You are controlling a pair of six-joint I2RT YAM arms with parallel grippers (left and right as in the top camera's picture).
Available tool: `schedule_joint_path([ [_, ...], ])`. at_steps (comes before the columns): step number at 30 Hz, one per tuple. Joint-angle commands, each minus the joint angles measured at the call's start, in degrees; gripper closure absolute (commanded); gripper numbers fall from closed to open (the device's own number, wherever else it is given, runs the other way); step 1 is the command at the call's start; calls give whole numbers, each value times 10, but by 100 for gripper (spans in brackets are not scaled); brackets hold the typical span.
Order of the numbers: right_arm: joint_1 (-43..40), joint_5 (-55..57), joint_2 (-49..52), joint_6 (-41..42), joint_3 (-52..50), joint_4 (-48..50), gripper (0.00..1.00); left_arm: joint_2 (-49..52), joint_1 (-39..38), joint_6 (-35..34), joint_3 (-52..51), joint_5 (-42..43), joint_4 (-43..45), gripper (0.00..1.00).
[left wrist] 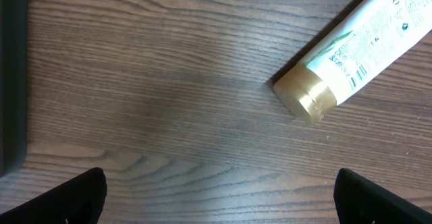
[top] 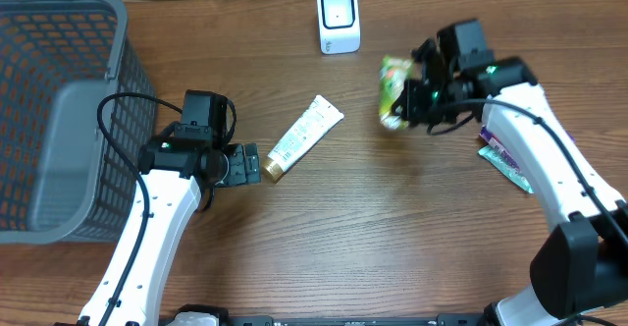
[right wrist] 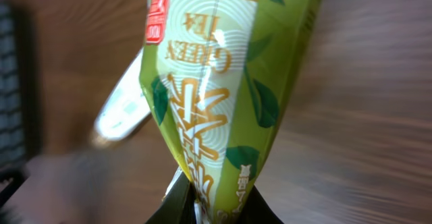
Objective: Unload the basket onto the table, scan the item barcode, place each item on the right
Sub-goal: 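Hold the green tea carton up in front of the white scanner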
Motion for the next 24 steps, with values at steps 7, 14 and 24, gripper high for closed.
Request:
schedule_joint_path([
  [7,100,502,35,-142,272,25,96,2,-4,-8,-2,-5,3,0],
  [14,160,714,186,-400,272,288,96,2,-4,-8,-2,-5,3,0],
  [24,147,661,325,-713,271,474,96,2,-4,-8,-2,-5,3,0],
])
